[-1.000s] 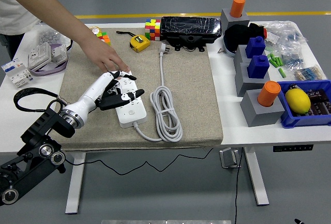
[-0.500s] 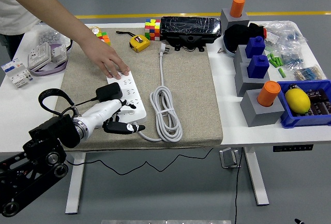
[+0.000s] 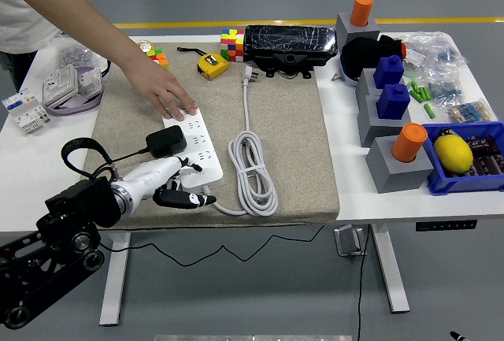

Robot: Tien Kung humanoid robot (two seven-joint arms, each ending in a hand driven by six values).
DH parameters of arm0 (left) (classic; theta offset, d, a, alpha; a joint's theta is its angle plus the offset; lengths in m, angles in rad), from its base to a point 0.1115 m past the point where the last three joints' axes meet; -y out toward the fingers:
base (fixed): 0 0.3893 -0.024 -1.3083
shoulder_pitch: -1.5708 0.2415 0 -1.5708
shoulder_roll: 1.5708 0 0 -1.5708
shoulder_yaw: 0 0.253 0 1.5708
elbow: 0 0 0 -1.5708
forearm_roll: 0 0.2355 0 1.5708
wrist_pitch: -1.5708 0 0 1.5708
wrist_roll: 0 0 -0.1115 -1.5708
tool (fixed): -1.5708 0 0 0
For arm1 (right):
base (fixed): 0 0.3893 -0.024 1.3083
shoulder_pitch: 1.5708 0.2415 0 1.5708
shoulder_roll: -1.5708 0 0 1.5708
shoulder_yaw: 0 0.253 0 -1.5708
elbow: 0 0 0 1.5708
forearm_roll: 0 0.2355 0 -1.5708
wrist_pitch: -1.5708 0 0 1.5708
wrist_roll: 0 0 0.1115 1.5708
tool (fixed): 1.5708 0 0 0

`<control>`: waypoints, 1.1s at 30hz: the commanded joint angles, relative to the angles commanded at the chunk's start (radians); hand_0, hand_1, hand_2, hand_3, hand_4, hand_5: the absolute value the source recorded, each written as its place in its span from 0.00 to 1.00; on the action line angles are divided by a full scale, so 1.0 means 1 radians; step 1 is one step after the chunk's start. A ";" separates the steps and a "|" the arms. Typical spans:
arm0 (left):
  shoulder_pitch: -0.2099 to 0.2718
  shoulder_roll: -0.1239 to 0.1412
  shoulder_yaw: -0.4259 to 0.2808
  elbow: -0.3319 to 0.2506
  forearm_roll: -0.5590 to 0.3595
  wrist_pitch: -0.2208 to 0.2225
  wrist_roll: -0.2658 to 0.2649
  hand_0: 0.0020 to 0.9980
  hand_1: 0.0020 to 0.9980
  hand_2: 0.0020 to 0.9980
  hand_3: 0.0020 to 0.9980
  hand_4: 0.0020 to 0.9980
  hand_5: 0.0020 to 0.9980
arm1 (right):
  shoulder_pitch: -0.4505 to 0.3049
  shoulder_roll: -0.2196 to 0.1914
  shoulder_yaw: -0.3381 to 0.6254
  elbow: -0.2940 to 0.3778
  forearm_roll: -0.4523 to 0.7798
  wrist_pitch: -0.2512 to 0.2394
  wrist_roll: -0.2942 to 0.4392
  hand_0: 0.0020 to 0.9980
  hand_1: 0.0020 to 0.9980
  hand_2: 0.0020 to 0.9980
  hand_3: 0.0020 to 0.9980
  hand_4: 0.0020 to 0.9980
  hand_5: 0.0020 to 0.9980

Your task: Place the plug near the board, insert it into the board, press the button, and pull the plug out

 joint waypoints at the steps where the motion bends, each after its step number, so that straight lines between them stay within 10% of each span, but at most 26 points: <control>1: 0.000 0.000 0.001 0.002 0.000 -0.001 0.001 0.09 0.07 0.12 0.85 0.93 0.67 | 0.000 0.000 -0.001 0.001 0.000 0.000 0.000 0.65 0.65 0.66 0.57 1.00 0.56; 18: 0.004 -0.004 0.001 0.010 -0.010 0.031 -0.040 0.08 0.07 0.12 0.83 0.94 0.69 | -0.007 0.001 0.007 0.000 -0.003 0.000 0.000 0.66 0.65 0.66 0.57 1.00 0.56; 32: 0.021 -0.015 -0.046 0.106 -0.369 0.497 -0.519 0.25 0.18 0.25 0.65 0.89 0.59 | -0.009 0.007 0.010 0.000 -0.004 0.000 0.000 0.66 0.65 0.66 0.57 1.00 0.56; 33: 0.021 -0.015 -0.048 0.112 -0.409 0.517 -0.546 0.34 0.37 0.44 0.58 0.84 0.50 | -0.009 0.007 0.011 0.000 -0.004 0.000 0.000 0.65 0.65 0.66 0.57 1.00 0.56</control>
